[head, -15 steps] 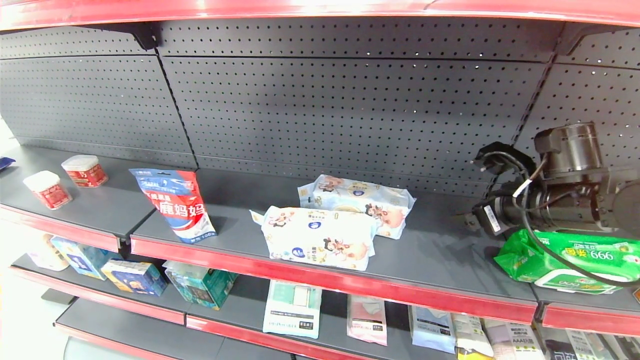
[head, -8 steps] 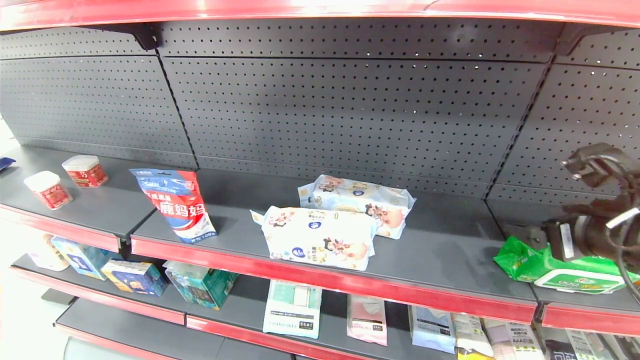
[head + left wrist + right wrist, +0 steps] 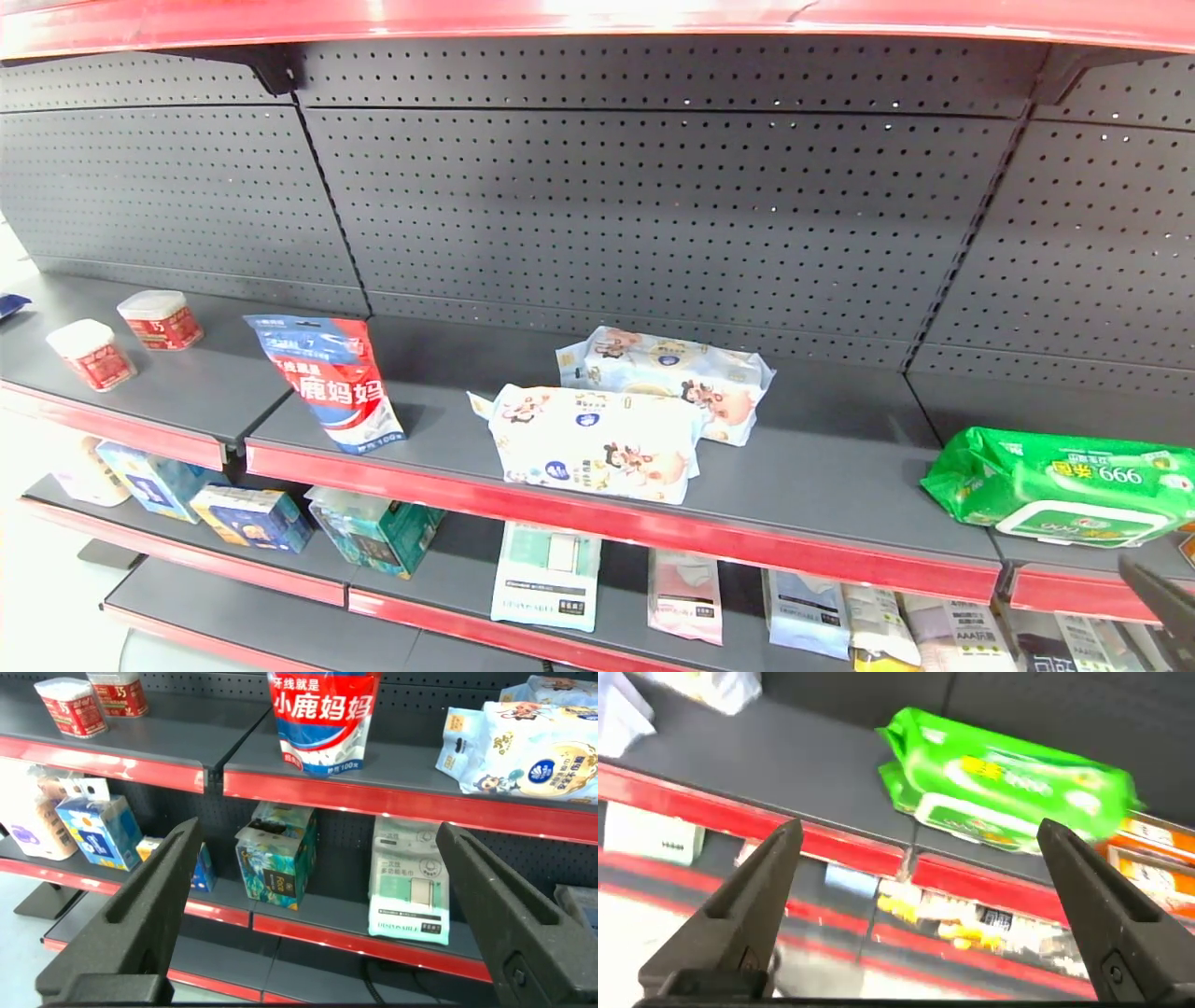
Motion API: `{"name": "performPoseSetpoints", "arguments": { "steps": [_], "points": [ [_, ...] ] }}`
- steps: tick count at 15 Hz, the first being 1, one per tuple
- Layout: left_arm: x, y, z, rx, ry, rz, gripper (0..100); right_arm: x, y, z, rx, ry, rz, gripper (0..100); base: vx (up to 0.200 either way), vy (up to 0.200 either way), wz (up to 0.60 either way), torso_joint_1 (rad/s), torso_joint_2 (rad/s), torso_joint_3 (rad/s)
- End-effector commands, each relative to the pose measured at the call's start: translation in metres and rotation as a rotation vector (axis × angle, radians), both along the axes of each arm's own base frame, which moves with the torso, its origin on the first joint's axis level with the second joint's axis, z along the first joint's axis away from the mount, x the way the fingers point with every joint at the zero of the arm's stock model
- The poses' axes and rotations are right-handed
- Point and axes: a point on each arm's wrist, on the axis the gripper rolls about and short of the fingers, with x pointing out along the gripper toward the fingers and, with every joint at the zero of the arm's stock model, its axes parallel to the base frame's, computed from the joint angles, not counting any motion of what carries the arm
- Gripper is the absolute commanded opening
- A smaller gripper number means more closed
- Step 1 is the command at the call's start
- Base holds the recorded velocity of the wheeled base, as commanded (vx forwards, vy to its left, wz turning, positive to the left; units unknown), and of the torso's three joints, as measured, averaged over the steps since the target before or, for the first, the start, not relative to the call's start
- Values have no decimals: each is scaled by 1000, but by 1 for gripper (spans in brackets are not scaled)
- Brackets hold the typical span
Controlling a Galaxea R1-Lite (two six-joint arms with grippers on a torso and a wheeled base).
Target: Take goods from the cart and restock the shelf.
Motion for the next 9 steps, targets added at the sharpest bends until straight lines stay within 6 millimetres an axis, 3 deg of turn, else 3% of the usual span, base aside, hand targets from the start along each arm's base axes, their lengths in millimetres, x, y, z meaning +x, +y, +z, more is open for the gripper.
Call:
{"name": "performPoseSetpoints", "arguments": {
  "steps": [1, 3, 9],
  "points": [
    [0, 0, 0, 0, 1, 1, 100, -54, -8, -49, 30, -201, -11, 100, 0, 0, 0, 0, 0, 0],
    [0, 0, 0, 0, 1, 1, 100, -63, -9, -71, 37, -252, -27, 100, 0, 0, 0, 0, 0, 0],
    [0, 0, 0, 0, 1, 1, 100, -62, -9, -76, 128, -232, -14, 100, 0, 0, 0, 0, 0, 0]
  ]
}}
